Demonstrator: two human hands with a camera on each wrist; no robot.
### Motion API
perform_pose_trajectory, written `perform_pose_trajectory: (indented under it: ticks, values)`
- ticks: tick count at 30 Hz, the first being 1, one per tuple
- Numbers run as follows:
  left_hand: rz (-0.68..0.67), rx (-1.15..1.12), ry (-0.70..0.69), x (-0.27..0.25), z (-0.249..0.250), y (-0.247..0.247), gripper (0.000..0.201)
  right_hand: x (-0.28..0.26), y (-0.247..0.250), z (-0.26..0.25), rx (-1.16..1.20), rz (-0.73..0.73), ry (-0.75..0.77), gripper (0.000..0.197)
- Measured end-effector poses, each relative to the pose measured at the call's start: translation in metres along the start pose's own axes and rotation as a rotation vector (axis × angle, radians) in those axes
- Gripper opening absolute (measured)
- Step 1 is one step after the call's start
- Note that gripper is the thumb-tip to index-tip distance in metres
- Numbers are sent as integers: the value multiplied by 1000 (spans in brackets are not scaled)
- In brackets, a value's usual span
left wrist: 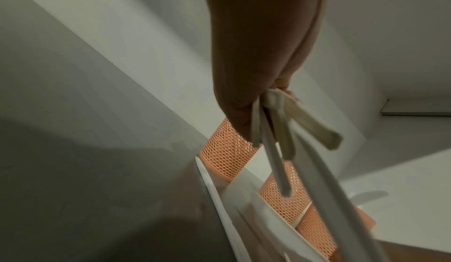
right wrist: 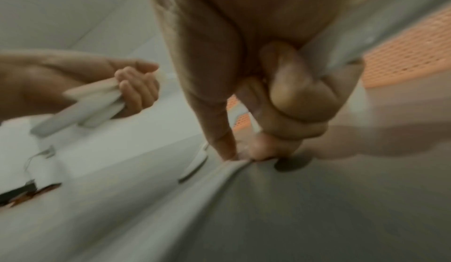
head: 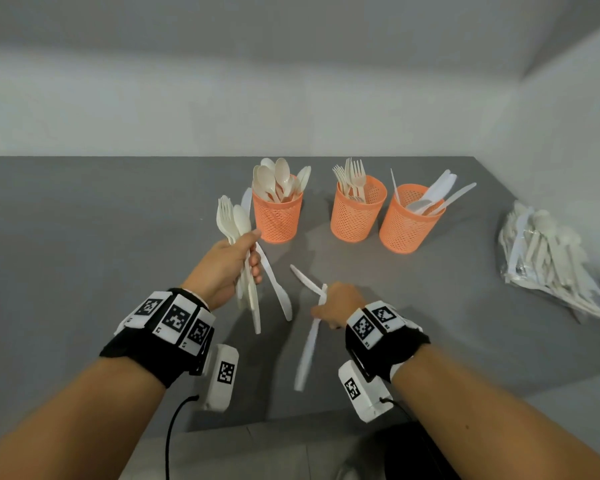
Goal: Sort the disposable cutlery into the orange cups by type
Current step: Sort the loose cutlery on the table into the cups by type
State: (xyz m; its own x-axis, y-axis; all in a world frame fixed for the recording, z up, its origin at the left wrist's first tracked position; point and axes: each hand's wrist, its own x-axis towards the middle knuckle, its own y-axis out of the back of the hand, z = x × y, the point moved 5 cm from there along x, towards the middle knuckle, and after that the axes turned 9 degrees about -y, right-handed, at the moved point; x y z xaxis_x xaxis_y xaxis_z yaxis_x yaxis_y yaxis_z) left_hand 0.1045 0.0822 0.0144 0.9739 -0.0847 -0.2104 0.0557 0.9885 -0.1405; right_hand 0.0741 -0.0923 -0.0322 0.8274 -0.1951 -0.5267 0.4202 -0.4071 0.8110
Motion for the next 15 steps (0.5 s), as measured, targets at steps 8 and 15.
perform_pose_trajectory:
  ticks: [8, 15]
  values:
    - [28, -42, 0, -3, 1, 13, 38, 6, 21, -5, -148, 126, 116, 31]
    - [-61, -77, 39, -3, 1, 13, 36, 12, 16, -62, -289, 0, 554, 36]
